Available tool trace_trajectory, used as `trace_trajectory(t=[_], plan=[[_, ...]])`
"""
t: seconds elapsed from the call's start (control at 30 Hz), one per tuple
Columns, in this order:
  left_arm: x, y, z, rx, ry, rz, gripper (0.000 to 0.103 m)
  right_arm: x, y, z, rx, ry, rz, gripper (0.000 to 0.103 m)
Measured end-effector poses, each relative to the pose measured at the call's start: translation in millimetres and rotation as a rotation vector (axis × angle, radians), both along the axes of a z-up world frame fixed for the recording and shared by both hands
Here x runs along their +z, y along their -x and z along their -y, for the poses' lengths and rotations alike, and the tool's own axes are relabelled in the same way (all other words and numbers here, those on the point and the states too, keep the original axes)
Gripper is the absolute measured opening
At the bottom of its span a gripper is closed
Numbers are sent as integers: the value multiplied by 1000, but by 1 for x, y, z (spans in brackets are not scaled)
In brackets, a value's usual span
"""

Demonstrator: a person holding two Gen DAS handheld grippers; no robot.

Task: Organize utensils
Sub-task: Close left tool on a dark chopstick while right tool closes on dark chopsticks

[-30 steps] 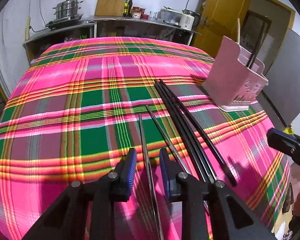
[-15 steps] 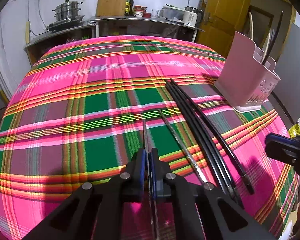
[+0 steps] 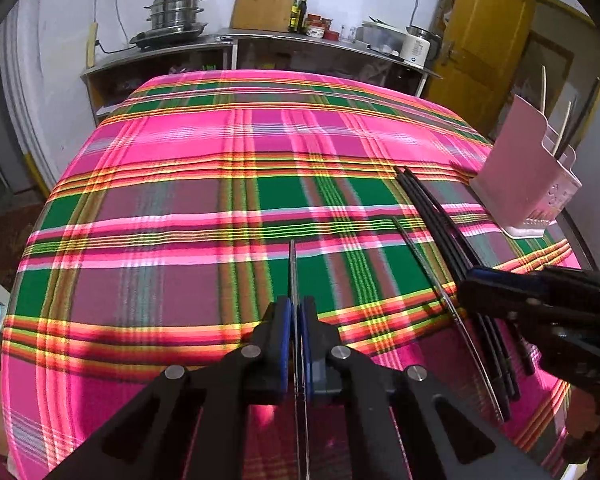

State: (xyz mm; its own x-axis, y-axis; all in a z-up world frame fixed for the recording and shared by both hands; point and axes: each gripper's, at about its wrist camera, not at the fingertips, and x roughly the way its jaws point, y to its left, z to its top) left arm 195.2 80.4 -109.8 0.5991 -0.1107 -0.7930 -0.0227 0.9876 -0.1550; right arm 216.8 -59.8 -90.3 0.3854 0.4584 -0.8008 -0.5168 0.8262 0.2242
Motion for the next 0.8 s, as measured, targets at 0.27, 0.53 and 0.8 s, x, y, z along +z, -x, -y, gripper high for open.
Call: trace_trajectory(t=[0.27,0.53,0.8], plan=[[-1,-5,1,5,-11,4,5,-16,-15,-14,-8,53,-18,15],[0,-14,5,-21,-49,-7,5,-17,-20,-24,-18,88,-7,7],[5,-17,1,-21,-12,-18,4,-3,-18,-24,-5,54,-5,6]])
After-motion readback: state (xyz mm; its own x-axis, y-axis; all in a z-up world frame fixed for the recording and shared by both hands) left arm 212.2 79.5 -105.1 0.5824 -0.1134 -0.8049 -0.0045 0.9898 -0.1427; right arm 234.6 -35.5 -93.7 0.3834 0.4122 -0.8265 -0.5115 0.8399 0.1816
